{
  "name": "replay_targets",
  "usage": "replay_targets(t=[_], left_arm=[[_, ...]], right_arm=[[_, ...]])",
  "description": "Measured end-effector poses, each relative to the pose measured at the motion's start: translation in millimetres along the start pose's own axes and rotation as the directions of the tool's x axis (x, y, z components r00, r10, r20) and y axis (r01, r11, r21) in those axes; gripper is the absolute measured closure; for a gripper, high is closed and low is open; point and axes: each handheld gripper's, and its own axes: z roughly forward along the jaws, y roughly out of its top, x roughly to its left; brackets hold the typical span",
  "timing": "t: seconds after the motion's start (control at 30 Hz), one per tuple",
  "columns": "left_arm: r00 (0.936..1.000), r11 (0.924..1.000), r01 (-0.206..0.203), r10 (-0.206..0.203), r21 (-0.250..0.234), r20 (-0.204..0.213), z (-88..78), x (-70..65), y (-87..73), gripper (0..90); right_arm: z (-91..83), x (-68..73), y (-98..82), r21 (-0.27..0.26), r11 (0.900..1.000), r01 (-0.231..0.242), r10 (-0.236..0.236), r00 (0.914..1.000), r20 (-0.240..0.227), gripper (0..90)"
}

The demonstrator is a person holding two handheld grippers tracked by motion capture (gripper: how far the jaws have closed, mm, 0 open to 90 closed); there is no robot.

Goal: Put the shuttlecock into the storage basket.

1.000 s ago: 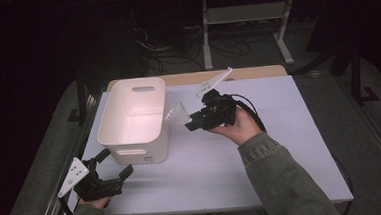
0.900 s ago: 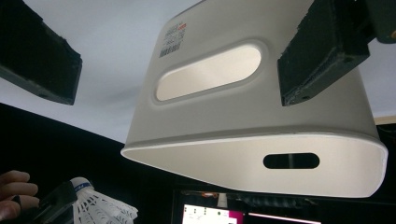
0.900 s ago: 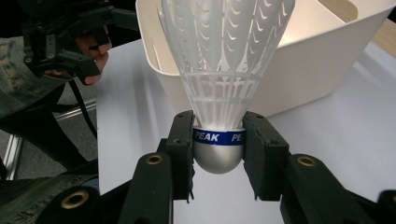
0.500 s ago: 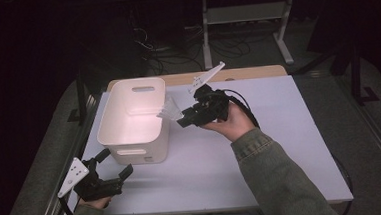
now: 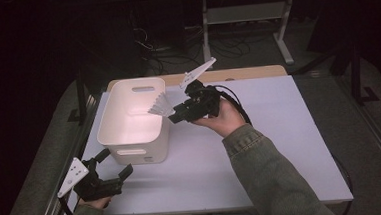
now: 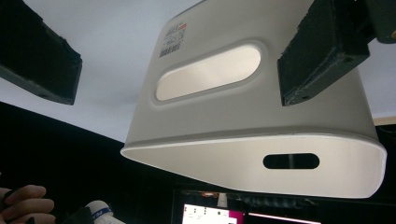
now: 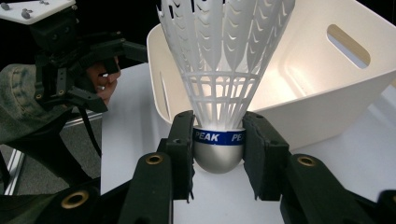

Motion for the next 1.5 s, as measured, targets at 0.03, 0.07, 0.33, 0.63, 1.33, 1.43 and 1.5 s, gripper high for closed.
replay_targets(t=[0.03,0.07,0.33,0.63,1.33,1.43,1.5], left_arm=[[1.0,1.0,-0.001,0.001,-0.002,0.001,0.0,0.1,0.0,0.0],[1.0,1.0,-0.001,0.001,-0.002,0.002,0.0,0.2,0.0,0.0],[1.0,1.0,0.004,-0.004,-0.007,0.002,0.2,0.3,-0.2,0.0],[0.9999,0.9999,0.011,-0.011,-0.009,0.003,0.2,-0.1,-0.1,0.0],[1.0,1.0,-0.005,0.005,-0.008,0.007,0.0,1.3,0.0,0.0],[1.0,0.9999,-0.007,0.007,-0.008,0.007,-0.1,1.2,0.1,0.0],[0.9999,0.9999,-0.009,0.009,-0.007,0.006,-0.2,1.4,0.1,0.0]], right_arm=[[0.8,-0.1,0.7,-0.001,1.0,-0.003,0.003,1.0,-0.002,63.9],[1.9,-0.1,1.3,-0.006,1.0,-0.008,0.008,1.0,-0.005,63.8],[9.2,-1.0,8.3,-0.013,1.0,-0.006,0.006,0.9999,-0.015,63.9],[19.0,-1.2,16.2,-0.021,1.0,0.008,-0.009,0.9993,-0.038,63.8],[43.7,-4.1,23.7,-0.022,1.0,-0.003,0.001,0.9963,-0.086,63.8],[45.8,-4.5,24.9,-0.026,1.0,-0.003,0.001,0.9963,-0.085,63.8],[47.3,-4.7,26.4,-0.028,1.0,-0.003,0.0,0.9958,-0.092,63.8]])
